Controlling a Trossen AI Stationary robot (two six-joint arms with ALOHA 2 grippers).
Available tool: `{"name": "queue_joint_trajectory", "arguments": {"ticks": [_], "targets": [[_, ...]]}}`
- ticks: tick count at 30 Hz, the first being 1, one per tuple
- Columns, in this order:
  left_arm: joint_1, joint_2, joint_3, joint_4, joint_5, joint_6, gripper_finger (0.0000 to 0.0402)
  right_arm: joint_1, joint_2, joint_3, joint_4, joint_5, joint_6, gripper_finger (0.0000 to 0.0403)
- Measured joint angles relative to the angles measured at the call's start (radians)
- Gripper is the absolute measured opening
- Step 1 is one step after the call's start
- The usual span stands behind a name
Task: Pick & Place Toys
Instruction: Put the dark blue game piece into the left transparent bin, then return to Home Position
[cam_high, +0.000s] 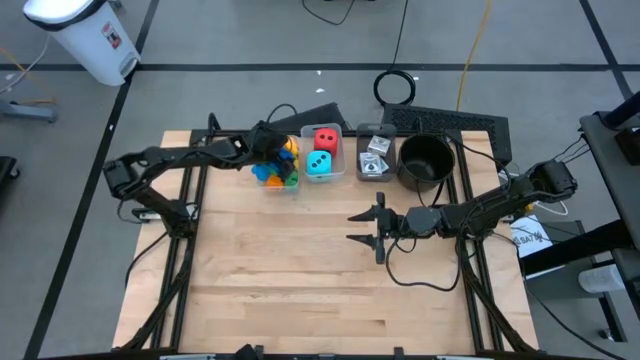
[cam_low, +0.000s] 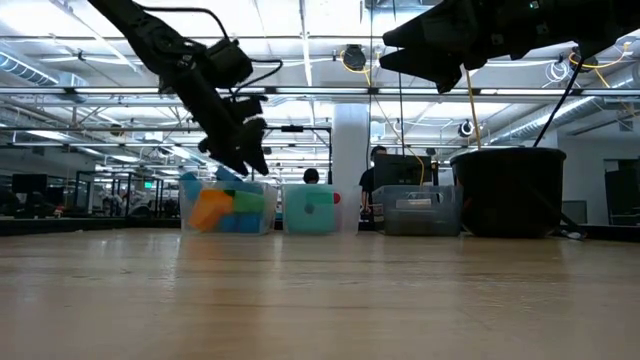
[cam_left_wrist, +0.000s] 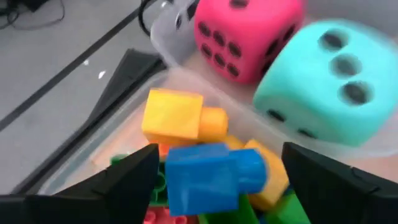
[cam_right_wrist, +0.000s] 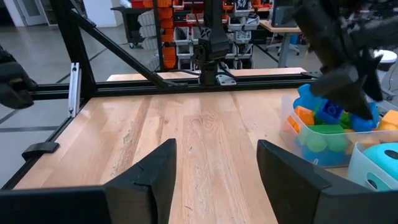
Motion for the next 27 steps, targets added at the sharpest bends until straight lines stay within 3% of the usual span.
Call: {"name": "queue_joint_trajectory", "arguments": {"ticks": [9, 16, 21, 27], "targets": [[-0.016, -0.169, 0.0, -0.086, 0.03, -0.018, 0.038, 0.0, 0.0, 0.0, -0.003, 0.0, 0.001, 0.0194], [-0.061, -0.458, 0.0, -0.222, 0.032, -0.002, 0.0383, 0.0, -0.035, 0.0, -0.012, 0.003, -0.011, 0.0194], [-0.098, -0.731, 0.001, -0.33, 0.032, -0.034, 0.0384, 0.006, -0.179, 0.0, -0.133, 0.001, -0.026, 0.0194], [-0.127, -1.033, 0.001, -0.455, 0.033, -0.113, 0.0378, 0.045, -0.461, 0.001, -0.405, -0.001, -0.002, 0.0194]]}}
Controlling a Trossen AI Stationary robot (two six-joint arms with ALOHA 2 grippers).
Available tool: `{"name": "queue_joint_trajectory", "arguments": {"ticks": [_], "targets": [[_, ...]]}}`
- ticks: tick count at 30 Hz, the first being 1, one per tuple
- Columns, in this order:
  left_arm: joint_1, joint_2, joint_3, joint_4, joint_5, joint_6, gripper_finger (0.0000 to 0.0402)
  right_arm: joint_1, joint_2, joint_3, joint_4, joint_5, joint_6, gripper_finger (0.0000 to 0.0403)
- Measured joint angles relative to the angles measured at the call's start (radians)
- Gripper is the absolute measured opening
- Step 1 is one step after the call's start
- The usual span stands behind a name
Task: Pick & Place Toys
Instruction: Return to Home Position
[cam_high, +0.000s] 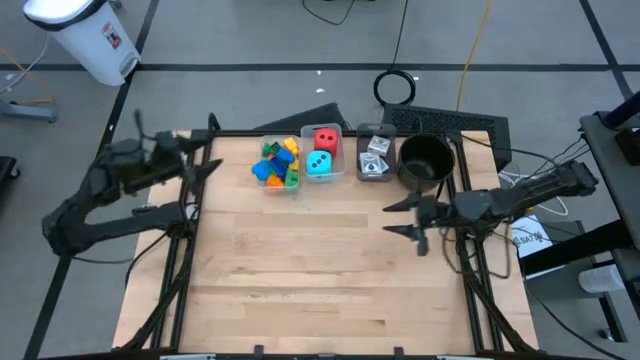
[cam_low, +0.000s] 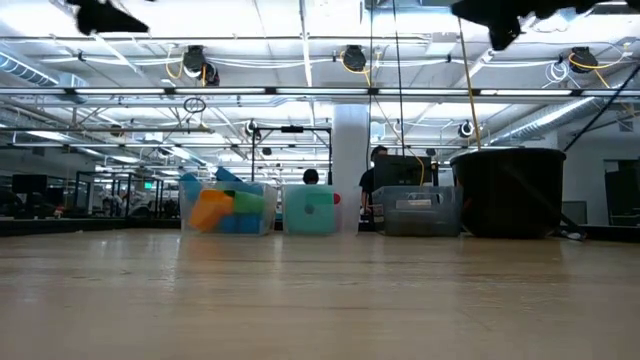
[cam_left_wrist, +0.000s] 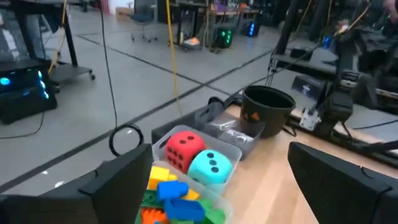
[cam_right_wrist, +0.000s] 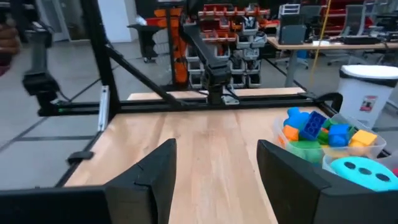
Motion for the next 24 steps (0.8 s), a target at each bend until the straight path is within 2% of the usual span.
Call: {"name": "queue_joint_trajectory", "arguments": {"ticks": [3, 7, 10, 13, 16, 20, 24], "targets": [[-0.011, -0.114, -0.017, -0.091, 0.005, 0.024, 0.0377, 0.014, -0.108, -0.004, -0.135, 0.001, 0.021, 0.0194], [-0.024, -0.239, -0.132, -0.106, 0.08, 0.004, 0.0382, 0.015, -0.207, -0.097, -0.158, 0.001, 0.041, 0.0194], [-0.032, -0.31, -0.264, -0.031, 0.118, -0.046, 0.0382, 0.014, -0.25, -0.203, -0.094, 0.003, 0.019, 0.0194], [-0.043, -0.356, -0.407, 0.032, 0.153, -0.07, 0.0379, 0.007, -0.272, -0.312, 0.062, 0.032, -0.025, 0.0194], [-0.059, -0.392, -0.548, 0.18, 0.185, -0.07, 0.038, -0.009, -0.3, -0.392, 0.191, 0.065, -0.022, 0.0194], [-0.096, -0.417, -0.684, 0.414, 0.201, -0.088, 0.0385, -0.04, -0.381, -0.441, 0.225, 0.081, 0.032, 0.0194], [-0.136, -0.419, -0.758, 0.494, 0.186, 0.008, 0.0382, -0.053, -0.454, -0.491, 0.211, 0.078, 0.048, 0.0194]]}}
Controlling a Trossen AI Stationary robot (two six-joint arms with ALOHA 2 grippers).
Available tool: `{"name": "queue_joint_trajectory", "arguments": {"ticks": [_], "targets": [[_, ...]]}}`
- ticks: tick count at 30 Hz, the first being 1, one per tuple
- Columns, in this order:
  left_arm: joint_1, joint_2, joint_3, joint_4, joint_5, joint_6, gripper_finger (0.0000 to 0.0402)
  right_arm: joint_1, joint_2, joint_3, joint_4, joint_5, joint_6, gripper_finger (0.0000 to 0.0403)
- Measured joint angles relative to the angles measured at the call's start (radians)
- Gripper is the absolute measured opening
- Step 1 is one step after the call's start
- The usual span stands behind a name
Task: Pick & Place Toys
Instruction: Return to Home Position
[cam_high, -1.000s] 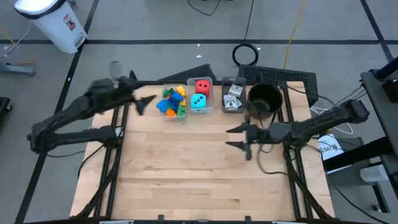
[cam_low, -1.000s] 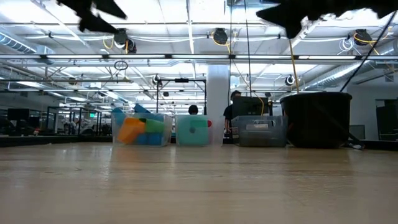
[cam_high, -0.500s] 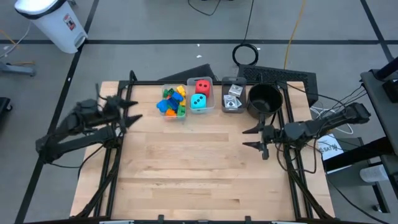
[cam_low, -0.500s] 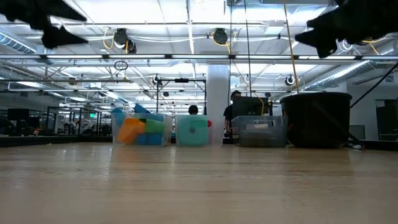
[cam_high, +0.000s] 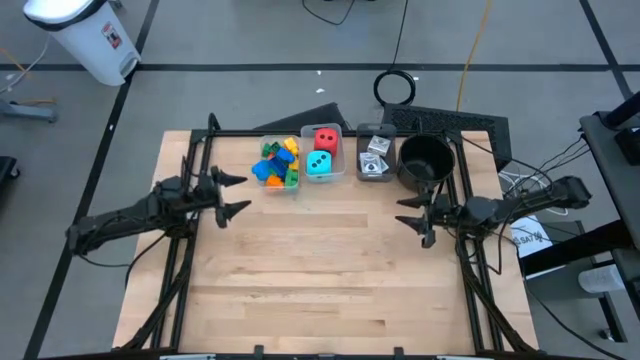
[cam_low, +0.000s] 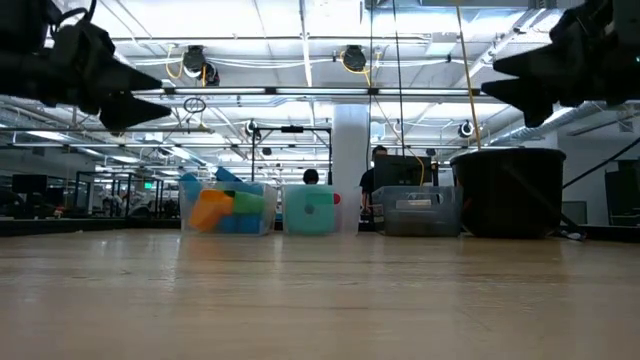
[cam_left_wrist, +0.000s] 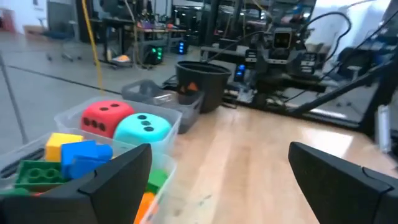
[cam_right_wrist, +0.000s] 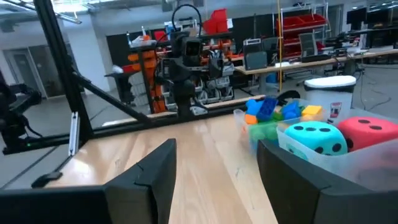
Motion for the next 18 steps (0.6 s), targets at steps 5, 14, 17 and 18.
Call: {"name": "queue_joint_trajectory", "arguments": {"ticks": [5, 14, 17, 18], "targets": [[-0.032, 0.0, -0.035, 0.0, -0.059, 0.055, 0.0384, 0.0, -0.085, -0.056, 0.005, 0.002, -0.038, 0.0194], [-0.041, 0.0, -0.036, 0.01, -0.059, 0.092, 0.0383, 0.0, -0.234, -0.058, -0.209, 0.016, -0.089, 0.0194], [-0.041, 0.001, -0.036, 0.01, -0.059, 0.105, 0.0382, 0.001, -0.342, -0.036, -0.324, 0.01, -0.123, 0.0194], [-0.041, 0.001, -0.036, 0.01, -0.059, 0.113, 0.0383, 0.002, -0.355, -0.028, -0.351, -0.015, -0.127, 0.0194]]}}
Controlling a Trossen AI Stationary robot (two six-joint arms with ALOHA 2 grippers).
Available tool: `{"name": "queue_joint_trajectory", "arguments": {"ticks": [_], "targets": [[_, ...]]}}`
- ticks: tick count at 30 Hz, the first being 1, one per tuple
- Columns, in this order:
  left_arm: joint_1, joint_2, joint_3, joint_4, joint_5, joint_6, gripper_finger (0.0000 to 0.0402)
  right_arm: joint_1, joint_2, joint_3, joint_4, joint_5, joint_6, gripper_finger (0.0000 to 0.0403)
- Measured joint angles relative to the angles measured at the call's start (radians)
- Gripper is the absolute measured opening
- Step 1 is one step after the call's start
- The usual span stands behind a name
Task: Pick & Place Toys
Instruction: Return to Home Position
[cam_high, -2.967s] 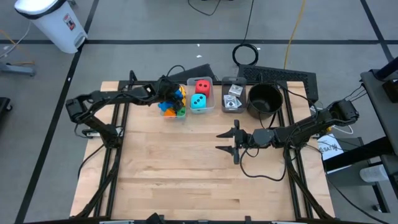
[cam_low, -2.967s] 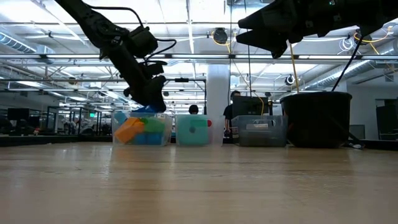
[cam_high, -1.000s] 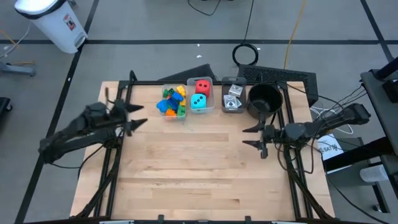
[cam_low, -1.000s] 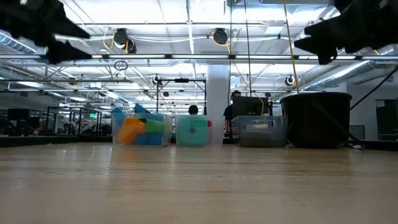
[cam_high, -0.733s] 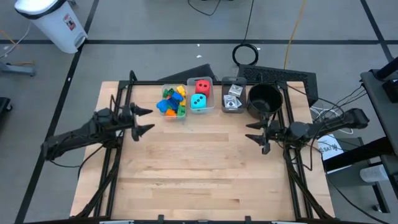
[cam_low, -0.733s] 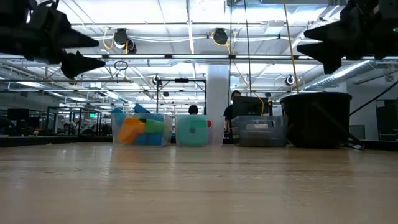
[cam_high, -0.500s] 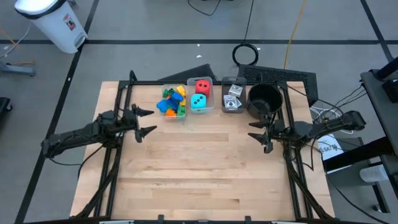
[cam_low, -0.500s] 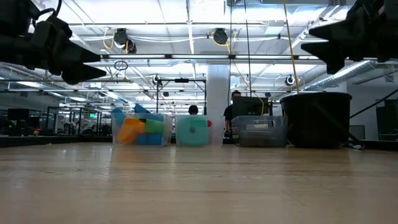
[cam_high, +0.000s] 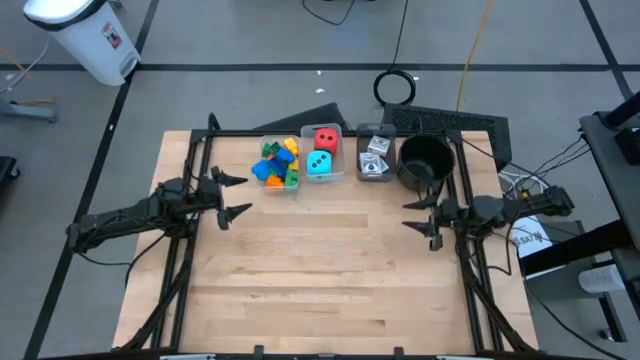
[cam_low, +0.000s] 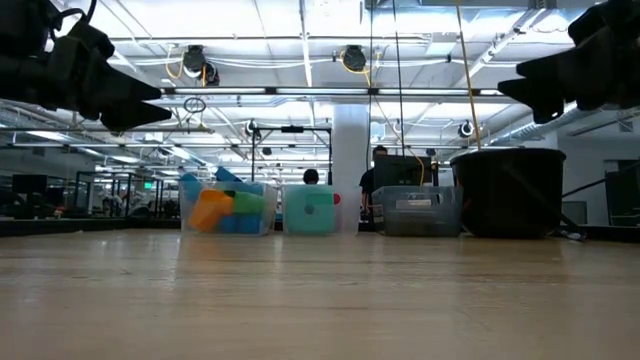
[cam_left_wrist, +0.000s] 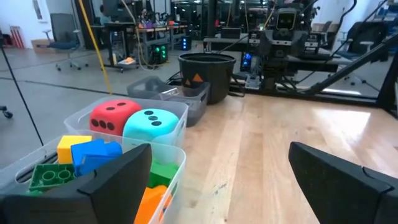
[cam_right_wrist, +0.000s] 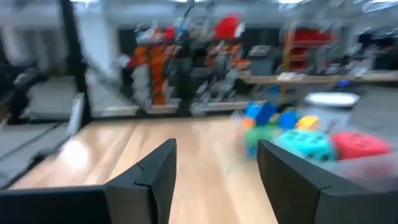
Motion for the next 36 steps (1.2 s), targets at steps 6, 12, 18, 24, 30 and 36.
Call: {"name": "queue_joint_trajectory", "arguments": {"ticks": [6, 12, 18, 24, 30, 36], "targets": [[0.0, 0.001, 0.0, -0.008, -0.009, 0.025, 0.0387, 0.001, 0.029, 0.024, -0.038, -0.064, -0.022, 0.0194], [0.0, 0.001, -0.001, -0.007, -0.012, -0.003, 0.0382, 0.001, 0.032, 0.025, -0.038, -0.065, -0.022, 0.0194], [0.0, 0.001, -0.001, 0.001, -0.018, 0.002, 0.0386, 0.001, 0.036, 0.026, -0.039, -0.065, -0.014, 0.0194], [0.0, 0.001, 0.0, 0.001, -0.018, 0.002, 0.0385, 0.0, 0.041, 0.026, -0.039, -0.064, 0.003, 0.0194], [0.0, 0.001, 0.0, 0.001, -0.018, 0.002, 0.0383, 0.001, 0.041, 0.026, -0.039, -0.064, 0.004, 0.0194], [0.0, 0.001, 0.0, 0.001, -0.018, 0.002, 0.0386, 0.001, 0.041, 0.026, -0.039, -0.064, 0.004, 0.0194]]}}
